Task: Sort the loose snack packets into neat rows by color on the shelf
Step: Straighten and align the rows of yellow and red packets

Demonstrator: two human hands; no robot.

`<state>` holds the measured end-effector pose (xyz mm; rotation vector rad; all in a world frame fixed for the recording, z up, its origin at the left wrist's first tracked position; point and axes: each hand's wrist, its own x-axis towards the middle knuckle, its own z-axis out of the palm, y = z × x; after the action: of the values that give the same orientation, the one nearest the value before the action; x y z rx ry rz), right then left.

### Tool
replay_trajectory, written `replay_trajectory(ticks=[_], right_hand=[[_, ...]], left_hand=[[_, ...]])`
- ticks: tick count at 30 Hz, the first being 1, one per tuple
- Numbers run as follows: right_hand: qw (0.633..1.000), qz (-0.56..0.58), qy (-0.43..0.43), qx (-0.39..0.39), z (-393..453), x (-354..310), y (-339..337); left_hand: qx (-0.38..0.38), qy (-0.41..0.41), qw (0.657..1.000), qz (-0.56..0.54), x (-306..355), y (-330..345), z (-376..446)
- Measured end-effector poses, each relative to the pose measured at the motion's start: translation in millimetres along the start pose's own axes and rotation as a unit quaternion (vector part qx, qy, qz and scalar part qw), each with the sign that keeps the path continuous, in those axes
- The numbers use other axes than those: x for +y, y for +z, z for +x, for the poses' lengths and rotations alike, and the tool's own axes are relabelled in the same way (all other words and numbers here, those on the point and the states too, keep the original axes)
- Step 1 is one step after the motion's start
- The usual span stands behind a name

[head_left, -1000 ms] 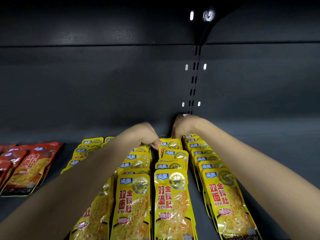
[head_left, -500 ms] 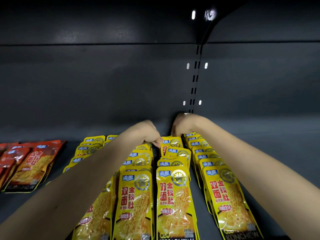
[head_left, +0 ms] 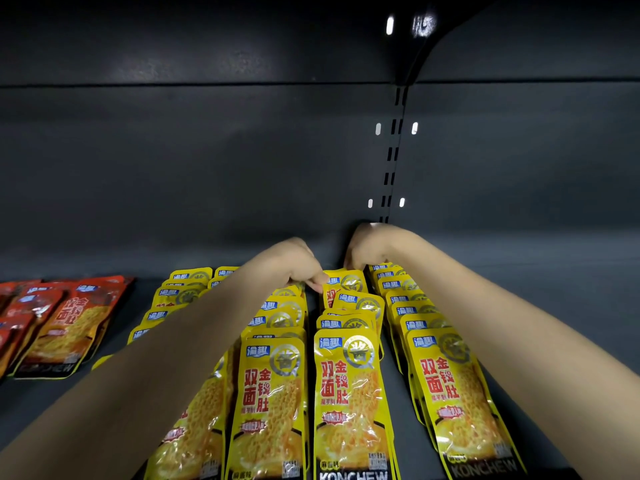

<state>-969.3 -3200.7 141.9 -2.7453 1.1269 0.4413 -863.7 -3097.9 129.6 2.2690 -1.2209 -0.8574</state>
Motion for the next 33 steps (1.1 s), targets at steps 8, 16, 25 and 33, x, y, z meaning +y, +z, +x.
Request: replay_trajectory(ticks=[8, 16, 25, 33], right_hand=[[0.991, 0.106, -0.045, 0.071, -23.9, 6.8, -14.0], [0.992, 0.024, -0.100, -0.074, -49.9, -0.3, -14.6], [0.986, 0.071, -0.130, -0.076, -49.5, -1.9, -10.4], [0.974, 0.138, -0.170, -0.059, -41.5, -1.5, -16.5]], left_hand=[[0.076, 0.085, 0.984, 0.140, 4.1, -6.9, -22.9], [-0.097, 0.124, 0.956, 0.247, 9.6, -8.4, -40.0], [-0.142, 0.107, 0.965, 0.190, 6.1, -13.8, -44.0], [-0.099, 0.079, 0.983, 0.137, 3.7, -13.4, -45.7]])
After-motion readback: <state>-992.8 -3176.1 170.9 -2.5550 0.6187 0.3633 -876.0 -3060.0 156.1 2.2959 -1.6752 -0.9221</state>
